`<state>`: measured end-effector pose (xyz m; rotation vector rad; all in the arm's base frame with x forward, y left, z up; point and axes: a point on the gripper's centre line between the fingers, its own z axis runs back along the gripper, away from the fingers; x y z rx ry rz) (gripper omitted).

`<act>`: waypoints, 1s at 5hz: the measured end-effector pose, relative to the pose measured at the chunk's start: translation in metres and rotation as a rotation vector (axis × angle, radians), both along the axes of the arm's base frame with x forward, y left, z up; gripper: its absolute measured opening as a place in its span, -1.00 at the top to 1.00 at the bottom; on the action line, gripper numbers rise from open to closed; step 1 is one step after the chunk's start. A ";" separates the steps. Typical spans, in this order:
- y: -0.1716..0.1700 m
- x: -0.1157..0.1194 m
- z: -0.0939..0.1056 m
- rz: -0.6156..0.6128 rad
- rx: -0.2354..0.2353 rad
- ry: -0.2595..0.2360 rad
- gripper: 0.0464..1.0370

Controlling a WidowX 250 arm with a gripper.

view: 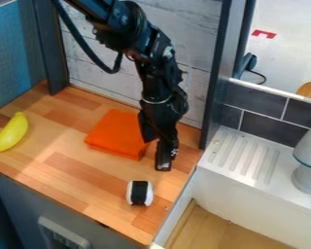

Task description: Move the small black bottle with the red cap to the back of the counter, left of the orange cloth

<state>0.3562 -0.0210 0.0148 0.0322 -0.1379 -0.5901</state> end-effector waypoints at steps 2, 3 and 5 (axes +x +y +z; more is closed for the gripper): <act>-0.007 0.007 -0.008 0.012 0.002 -0.019 -0.30; -0.007 0.003 -0.015 0.057 -0.005 -0.026 0.22; -0.007 -0.004 0.001 0.147 -0.080 -0.070 0.35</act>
